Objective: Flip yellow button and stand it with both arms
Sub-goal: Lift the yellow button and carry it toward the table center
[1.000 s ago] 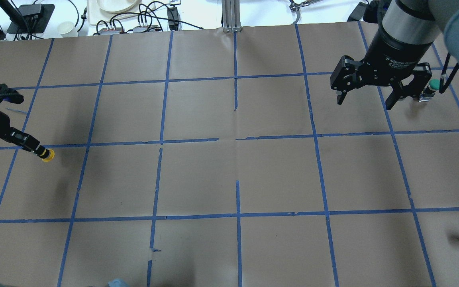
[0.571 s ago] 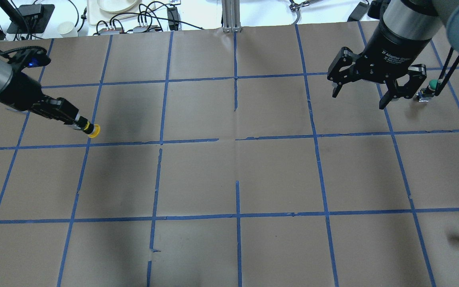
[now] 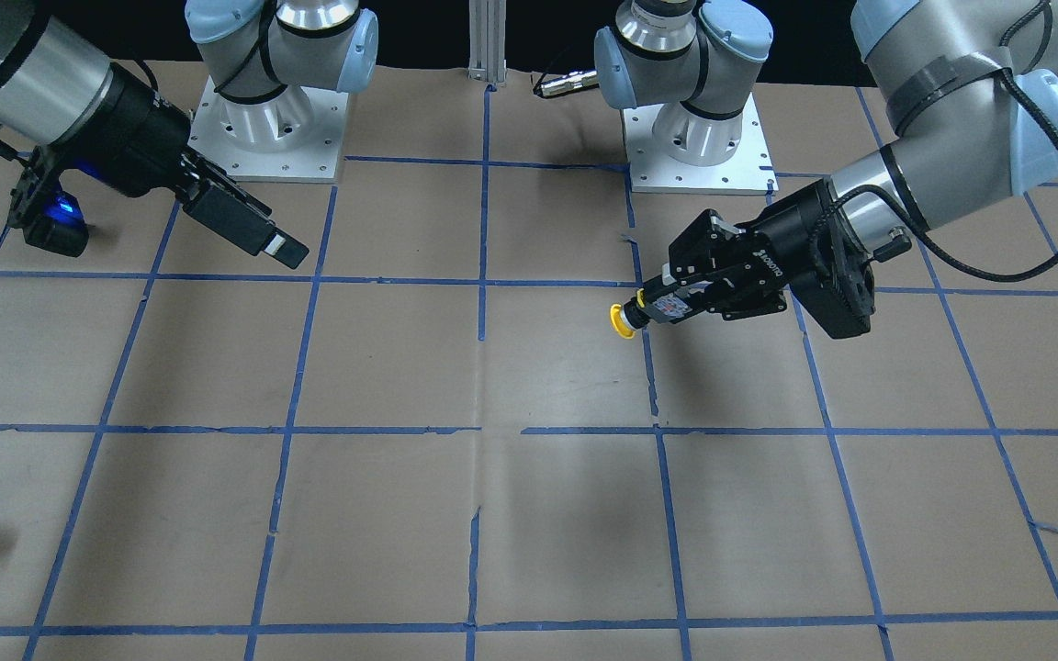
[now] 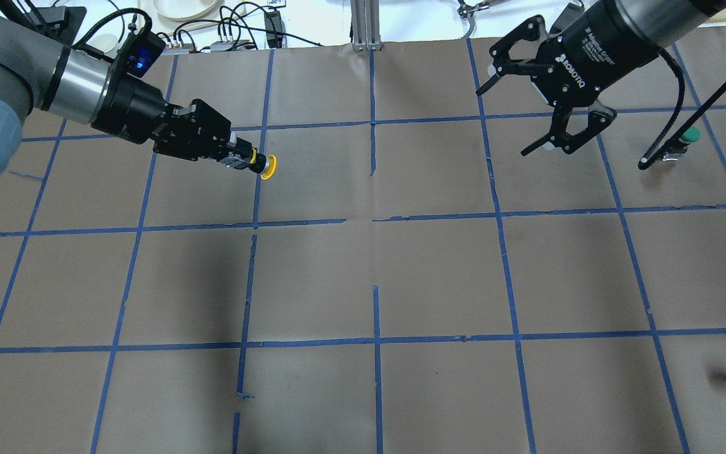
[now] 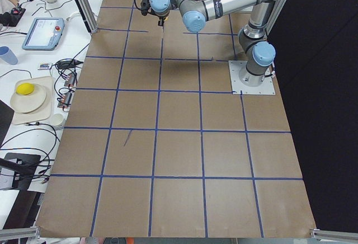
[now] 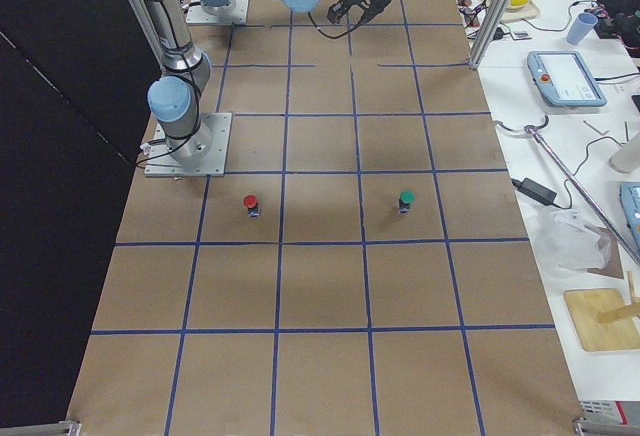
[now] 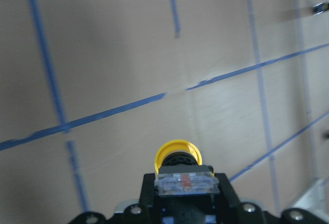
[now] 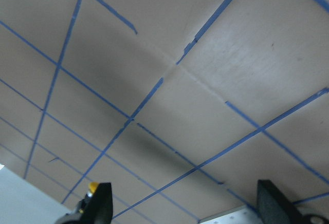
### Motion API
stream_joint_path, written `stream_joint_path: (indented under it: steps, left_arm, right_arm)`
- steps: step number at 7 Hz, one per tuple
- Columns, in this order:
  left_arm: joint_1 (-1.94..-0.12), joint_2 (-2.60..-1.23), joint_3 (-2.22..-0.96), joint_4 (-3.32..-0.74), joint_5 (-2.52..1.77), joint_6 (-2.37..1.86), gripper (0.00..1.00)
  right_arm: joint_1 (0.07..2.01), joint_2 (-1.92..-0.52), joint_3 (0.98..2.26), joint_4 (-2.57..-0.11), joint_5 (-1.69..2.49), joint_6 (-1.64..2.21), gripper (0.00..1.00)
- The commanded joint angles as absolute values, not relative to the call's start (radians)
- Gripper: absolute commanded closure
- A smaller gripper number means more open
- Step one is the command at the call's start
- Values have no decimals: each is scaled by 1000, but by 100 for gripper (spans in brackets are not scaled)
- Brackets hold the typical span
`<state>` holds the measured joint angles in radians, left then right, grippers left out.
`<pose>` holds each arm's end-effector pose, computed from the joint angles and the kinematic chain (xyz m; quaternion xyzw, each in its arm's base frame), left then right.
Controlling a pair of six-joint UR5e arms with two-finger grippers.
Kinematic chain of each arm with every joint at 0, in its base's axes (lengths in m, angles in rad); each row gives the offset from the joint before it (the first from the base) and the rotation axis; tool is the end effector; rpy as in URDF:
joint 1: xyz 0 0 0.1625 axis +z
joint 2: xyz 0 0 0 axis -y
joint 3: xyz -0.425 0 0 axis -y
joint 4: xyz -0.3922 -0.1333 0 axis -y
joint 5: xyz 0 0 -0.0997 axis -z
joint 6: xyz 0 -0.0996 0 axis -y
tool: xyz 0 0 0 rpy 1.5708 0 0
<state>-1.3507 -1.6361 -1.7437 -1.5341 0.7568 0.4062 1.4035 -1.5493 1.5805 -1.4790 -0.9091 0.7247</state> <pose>-0.0931 -0.5259 0.4071 -0.0452 -0.9134 0.0335 0.4031 0.1101 -0.5160 0.4849 0.4252 0.8430 0.1451 0.2957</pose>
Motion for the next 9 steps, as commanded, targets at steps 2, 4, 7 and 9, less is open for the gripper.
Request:
stream_joint_path:
  steps: [2,4,7,9]
  left_arm:
    - [-1429,-1615,-1756,-1520,423,130,98]
    - [-1462,-1606,-1759,-1520,259,82,98]
    - [-1508,-1612,-1759,-1447,135,-32,98]
    - [-1526,-1623,-1766,-1332,129,-141,99]
  right_arm:
    - [1388,-1548,1598,-1471,-665,867,0]
    - [1388,-1548,1626,-1479,-563,865,0]
    - [1391,-1531,1628,-1471,-400,871,0]
    - [1393,-1535,1628,-1470,-365,877,1]
